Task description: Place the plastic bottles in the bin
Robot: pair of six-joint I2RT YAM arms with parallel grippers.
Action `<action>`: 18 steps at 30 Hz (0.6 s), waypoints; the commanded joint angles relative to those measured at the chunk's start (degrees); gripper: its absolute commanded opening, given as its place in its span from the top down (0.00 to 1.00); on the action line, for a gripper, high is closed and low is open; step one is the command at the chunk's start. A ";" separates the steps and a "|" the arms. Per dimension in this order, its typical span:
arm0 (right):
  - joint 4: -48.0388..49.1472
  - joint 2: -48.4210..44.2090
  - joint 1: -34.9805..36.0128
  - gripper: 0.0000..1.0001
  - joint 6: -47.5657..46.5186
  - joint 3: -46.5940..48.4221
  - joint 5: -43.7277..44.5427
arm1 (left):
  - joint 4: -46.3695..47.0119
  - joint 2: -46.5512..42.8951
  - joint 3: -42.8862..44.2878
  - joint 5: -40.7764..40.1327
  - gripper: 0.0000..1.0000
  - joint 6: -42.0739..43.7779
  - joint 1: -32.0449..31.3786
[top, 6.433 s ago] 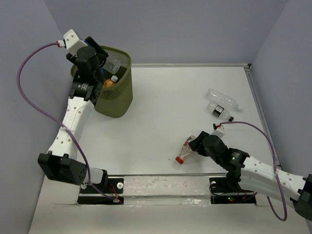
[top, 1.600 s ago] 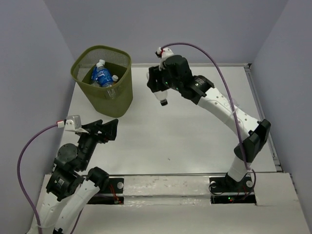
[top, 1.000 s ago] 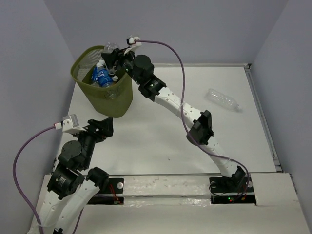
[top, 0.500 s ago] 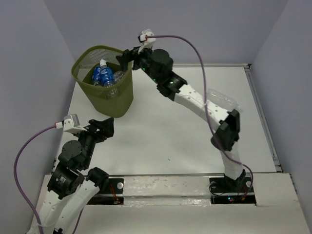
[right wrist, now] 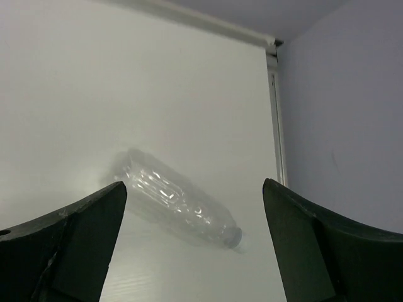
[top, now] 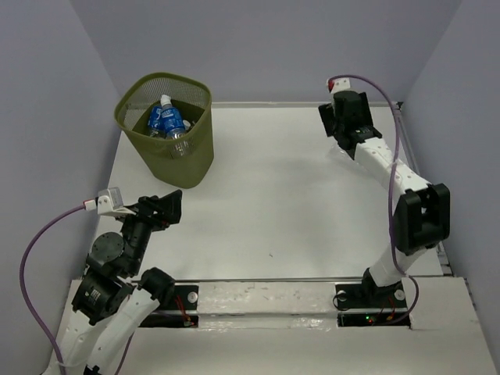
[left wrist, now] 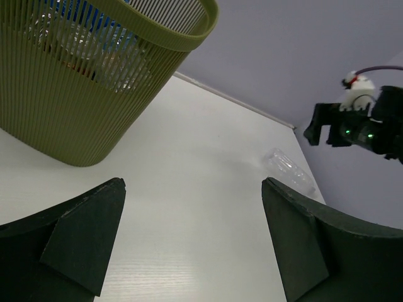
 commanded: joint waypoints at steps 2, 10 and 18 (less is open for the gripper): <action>-8.52 5.63 -4.31 0.05 -9.69 -0.22 2.67 | 2.65 -1.34 0.68 -0.16 0.01 0.99 -1.10; -13.18 12.56 -11.70 0.02 -8.09 2.68 -19.06 | 2.47 -0.99 0.77 -0.60 0.01 0.99 -3.38; -24.60 23.46 -13.81 0.02 -7.48 14.90 -34.07 | 2.56 -0.38 0.77 -0.42 0.01 1.34 -3.65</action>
